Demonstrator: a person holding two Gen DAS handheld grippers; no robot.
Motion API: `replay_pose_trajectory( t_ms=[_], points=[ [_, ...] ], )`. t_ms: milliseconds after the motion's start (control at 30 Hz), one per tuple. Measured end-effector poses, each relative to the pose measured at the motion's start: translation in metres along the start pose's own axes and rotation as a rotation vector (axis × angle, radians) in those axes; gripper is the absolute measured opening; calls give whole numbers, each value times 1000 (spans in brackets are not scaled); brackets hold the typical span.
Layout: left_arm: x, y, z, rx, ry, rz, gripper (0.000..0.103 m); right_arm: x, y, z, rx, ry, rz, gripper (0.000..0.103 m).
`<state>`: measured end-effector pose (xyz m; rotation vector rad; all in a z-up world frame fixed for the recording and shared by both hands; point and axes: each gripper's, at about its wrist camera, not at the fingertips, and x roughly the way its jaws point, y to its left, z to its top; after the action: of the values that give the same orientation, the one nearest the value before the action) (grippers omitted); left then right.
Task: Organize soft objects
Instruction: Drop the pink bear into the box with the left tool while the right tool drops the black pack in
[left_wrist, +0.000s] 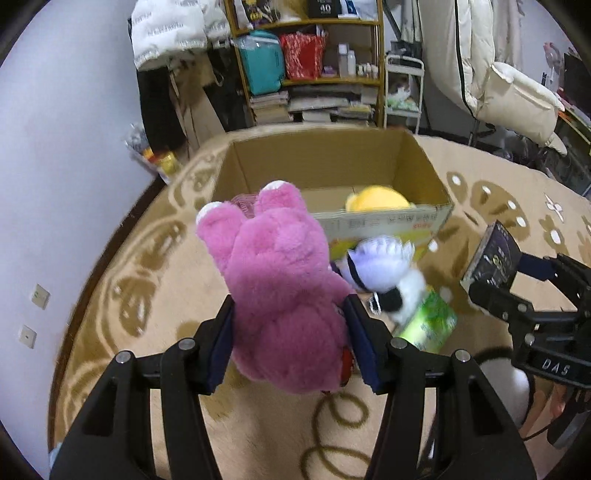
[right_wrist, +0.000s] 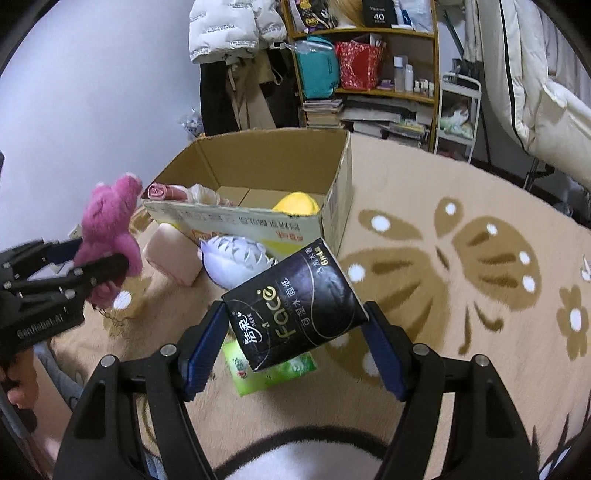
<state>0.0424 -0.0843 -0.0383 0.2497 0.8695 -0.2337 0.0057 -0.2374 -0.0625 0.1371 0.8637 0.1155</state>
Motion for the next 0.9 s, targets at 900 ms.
replay_pose_trajectory(
  t_ms=[900],
  points=[
    [39, 29, 90, 64, -151, 63, 56, 41, 1, 78, 7, -133, 29, 77]
  ],
)
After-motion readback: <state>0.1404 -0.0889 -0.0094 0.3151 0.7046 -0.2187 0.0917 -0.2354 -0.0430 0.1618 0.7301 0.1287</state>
